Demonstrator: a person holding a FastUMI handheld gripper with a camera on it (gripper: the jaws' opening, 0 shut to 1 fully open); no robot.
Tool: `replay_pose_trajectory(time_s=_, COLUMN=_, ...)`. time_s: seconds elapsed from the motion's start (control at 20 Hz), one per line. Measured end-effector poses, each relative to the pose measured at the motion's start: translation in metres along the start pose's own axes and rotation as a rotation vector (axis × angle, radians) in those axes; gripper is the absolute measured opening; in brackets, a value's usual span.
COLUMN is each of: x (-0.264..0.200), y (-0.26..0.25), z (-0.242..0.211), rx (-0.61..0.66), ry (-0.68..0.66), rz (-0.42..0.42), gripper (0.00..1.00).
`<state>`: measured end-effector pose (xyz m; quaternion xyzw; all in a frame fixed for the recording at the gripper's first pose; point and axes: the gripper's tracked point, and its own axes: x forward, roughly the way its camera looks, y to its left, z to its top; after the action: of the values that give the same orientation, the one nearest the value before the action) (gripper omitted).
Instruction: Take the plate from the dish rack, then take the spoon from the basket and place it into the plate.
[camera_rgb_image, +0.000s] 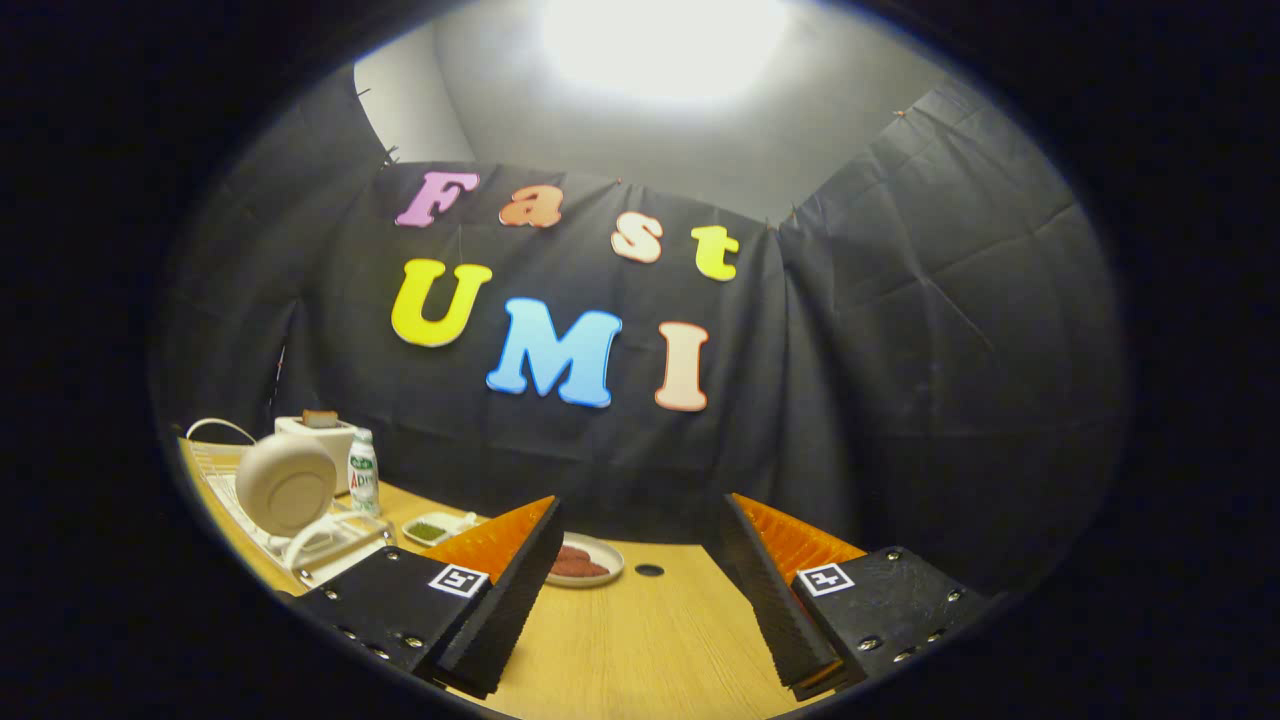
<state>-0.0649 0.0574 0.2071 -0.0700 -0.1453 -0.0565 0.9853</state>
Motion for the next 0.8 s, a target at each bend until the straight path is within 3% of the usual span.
replay_pose_trajectory(time_s=0.25, x=-0.010, y=0.070, z=0.099, rx=0.042, ry=-0.122, rz=-0.024, gripper=0.96)
replay_pose_trajectory(time_s=0.5, x=-0.004, y=0.178, z=0.116, rx=0.105, ry=-0.046, rz=0.056, gripper=0.96)
replay_pose_trajectory(time_s=0.8, x=0.002, y=0.284, z=0.097, rx=0.147, ry=0.097, rz=0.122, gripper=0.97)
